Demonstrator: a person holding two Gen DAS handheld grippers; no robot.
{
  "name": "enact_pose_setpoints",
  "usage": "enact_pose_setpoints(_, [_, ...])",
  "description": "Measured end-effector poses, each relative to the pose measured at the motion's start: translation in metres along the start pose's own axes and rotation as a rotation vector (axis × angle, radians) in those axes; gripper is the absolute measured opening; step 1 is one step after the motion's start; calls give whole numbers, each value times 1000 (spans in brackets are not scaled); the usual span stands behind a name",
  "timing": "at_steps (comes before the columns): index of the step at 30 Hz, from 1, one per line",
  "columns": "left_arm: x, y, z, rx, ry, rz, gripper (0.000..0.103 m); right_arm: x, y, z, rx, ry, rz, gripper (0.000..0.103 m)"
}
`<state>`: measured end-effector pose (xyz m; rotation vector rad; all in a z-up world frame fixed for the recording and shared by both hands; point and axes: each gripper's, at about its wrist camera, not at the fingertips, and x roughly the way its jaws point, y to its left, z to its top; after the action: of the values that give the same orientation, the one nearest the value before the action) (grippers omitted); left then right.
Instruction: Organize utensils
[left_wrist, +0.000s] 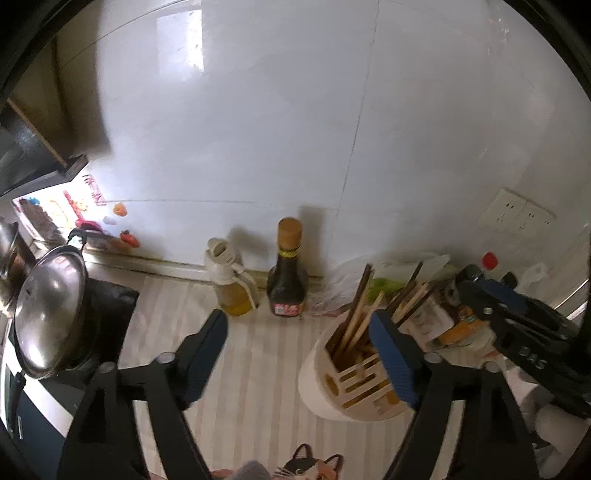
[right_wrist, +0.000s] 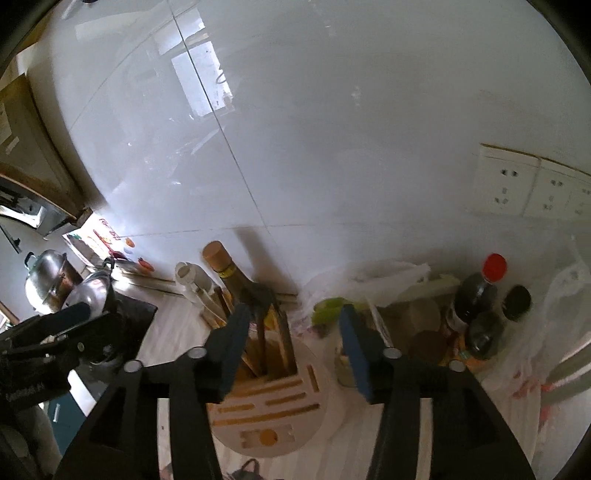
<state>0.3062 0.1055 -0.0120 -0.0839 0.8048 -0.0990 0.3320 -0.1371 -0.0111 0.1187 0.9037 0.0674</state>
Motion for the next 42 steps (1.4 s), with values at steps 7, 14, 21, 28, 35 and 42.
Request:
enact_pose_setpoints(7, [4,-1,-36,11,-42,67,103,-13,1,-40,-42,-16,-103,95])
enact_pose_setpoints(14, [-1,-7,-59,16,-69,112,103,-25,8,-70,-90,-52,-217,103])
enact_pose_setpoints(21, [-19,-14,-75,12,-116,145,103,-47,3,-82,-88,-93,-281,103])
enact_pose_setpoints(28, [-45,-19,-92,-5,-145,170,103,-89,9,-90,-116,-160,-291,103])
enact_pose_setpoints(35, [-96,-16,-117,-10,-205,157,103,-136,19,-115,-114,-201,-287,103])
enact_pose_setpoints(42, [-160,-5,-152,26,-270,121,103,-195,40,-151,-89,-252,-297,103])
